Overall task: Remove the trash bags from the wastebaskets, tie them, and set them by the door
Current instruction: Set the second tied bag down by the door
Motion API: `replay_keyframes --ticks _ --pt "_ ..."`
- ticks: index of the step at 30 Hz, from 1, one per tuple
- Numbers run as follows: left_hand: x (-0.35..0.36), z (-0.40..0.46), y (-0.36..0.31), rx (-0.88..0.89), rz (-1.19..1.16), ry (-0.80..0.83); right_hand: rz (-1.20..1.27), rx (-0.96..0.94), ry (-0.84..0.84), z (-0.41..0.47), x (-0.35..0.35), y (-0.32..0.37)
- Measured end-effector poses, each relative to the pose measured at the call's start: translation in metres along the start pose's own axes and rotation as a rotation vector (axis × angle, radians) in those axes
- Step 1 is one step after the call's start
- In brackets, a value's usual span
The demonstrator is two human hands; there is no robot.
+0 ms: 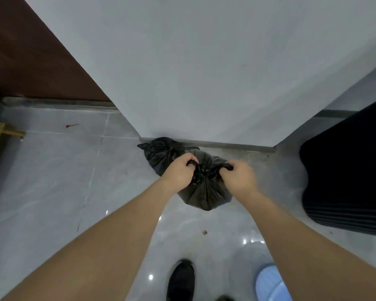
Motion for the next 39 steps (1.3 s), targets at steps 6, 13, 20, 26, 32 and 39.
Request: replay_keyframes --ticks 6,13,20,26,32,39 --pt "0.025 0.106 0.055 0.004 0.004 0.065 0.004 0.024 -0.025 0.092 0.063 -0.046" --pt "0.046 0.188 0.094 0.062 0.083 0.059 0.195 0.086 -0.098 0.164 0.123 -0.081" --pt "0.029 0.183 0.100 0.005 0.281 0.155 0.187 0.128 -0.061 0.153 0.124 -0.080" --pt "-0.001 0.116 0.041 0.036 0.515 0.170 0.057 0.094 -0.002 0.094 0.052 -0.030" --pt "-0.049 0.008 -0.077 0.216 0.669 0.070 -0.100 -0.027 -0.044 -0.001 -0.070 0.057" --pt "-0.101 -0.166 -0.246 0.465 0.745 -0.028 -0.236 -0.166 -0.043 -0.165 -0.205 0.152"
Point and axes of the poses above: each hand's wrist, its own z-axis towards the middle knuckle, its own x-axis out of the palm, y = z × x, the point moved 3 cm from there along z, towards the middle knuckle, and after that the axes turned 8 degrees about -z, right-handed, at the moved point
